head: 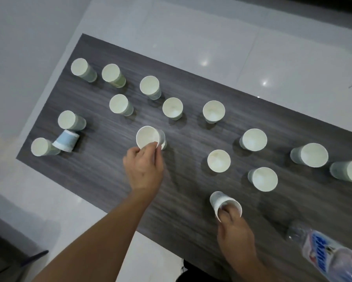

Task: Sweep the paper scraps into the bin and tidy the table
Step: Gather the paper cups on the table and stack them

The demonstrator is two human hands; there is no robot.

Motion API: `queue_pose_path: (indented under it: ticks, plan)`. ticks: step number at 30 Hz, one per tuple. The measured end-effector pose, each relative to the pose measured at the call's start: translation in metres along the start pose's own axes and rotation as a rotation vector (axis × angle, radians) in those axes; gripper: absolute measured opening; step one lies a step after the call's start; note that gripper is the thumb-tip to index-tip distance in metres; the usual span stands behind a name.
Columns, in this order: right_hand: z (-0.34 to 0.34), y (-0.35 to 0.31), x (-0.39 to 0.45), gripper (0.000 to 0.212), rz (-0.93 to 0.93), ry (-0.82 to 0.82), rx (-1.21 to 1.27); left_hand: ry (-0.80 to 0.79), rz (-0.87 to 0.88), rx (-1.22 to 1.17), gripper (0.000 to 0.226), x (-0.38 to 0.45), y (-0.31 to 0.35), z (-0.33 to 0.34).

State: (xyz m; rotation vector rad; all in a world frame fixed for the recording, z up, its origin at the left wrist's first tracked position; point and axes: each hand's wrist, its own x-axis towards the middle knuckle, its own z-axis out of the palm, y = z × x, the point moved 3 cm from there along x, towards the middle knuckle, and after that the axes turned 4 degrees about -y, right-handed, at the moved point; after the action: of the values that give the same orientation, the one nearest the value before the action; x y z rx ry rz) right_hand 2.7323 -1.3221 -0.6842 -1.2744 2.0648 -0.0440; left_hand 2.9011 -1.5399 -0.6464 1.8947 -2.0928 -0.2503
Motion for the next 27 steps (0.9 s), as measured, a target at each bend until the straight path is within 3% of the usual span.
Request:
queue_pose_path:
  ticks: [3,5,10,19,24,27]
  plan:
    - [-0.023,-0.012,0.006,0.034,-0.096,0.334,0.070,-0.145,0.025,0.091,0.011,0.008,0.003,0.023]
    - [-0.038,-0.023,0.020,0.039,-0.150,0.410,0.039,-0.250,0.027,0.160,0.018,0.009,0.000,0.038]
    - [-0.054,-0.040,0.075,0.065,-0.075,0.178,-0.079,-0.399,-0.010,0.255,0.034,0.010,-0.001,0.059]
    - [-0.031,-0.023,0.094,0.041,0.092,-0.052,-0.182,-0.350,-0.004,0.318,0.020,0.030,0.005,0.055]
    - [-0.022,-0.016,0.086,0.042,0.096,-0.069,-0.171,-0.621,0.006,0.439,0.028,0.023,-0.008,0.072]
    - [-0.024,-0.014,0.098,0.045,0.097,-0.050,-0.142,-0.697,-0.008,0.420,0.022,0.020,-0.011,0.079]
